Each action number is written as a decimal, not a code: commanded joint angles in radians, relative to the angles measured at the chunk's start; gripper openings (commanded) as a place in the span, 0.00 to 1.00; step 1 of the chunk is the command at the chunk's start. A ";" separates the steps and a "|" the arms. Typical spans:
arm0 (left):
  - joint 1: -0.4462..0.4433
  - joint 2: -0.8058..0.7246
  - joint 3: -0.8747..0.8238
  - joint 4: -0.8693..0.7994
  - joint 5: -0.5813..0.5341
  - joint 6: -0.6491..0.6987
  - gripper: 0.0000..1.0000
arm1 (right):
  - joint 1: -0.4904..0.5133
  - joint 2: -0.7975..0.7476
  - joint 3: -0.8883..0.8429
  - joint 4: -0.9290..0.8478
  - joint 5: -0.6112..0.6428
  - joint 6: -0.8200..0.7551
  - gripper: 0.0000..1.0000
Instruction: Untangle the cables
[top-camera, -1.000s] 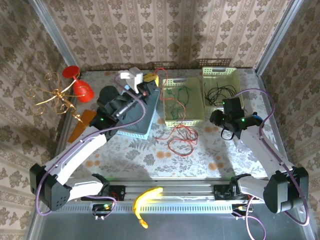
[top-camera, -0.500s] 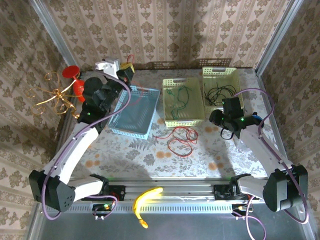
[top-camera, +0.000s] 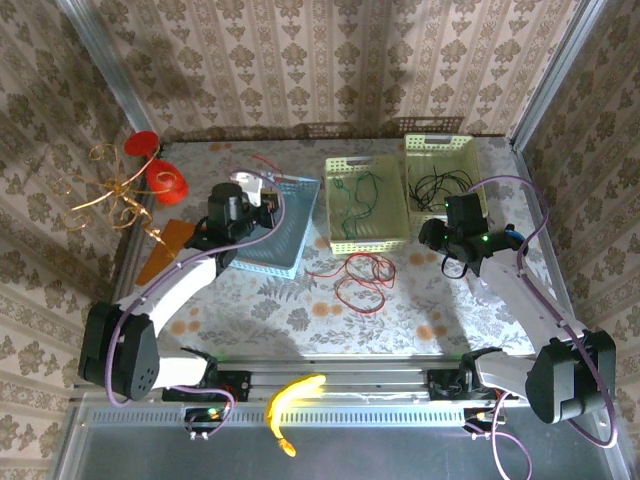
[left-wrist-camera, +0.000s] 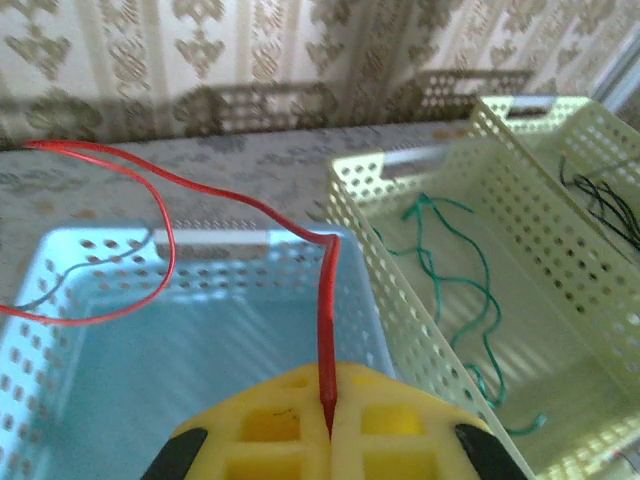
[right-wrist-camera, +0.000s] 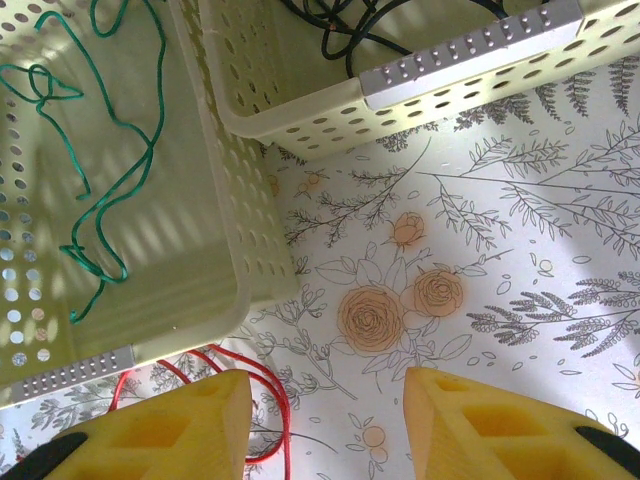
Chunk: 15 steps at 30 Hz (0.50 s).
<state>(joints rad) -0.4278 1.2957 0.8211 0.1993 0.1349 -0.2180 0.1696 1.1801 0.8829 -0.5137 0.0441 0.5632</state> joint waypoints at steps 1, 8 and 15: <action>-0.023 -0.056 -0.015 -0.007 0.026 -0.034 0.00 | -0.004 0.007 0.030 -0.010 -0.007 -0.011 0.46; -0.073 -0.084 -0.119 -0.045 -0.103 -0.081 0.00 | -0.004 0.018 0.034 0.001 -0.018 0.000 0.46; -0.083 -0.093 -0.082 -0.117 -0.316 0.039 0.78 | -0.003 0.019 0.034 -0.003 -0.020 -0.008 0.46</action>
<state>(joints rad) -0.4992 1.2320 0.6960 0.1139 -0.0669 -0.2493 0.1696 1.1954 0.8837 -0.5133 0.0376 0.5602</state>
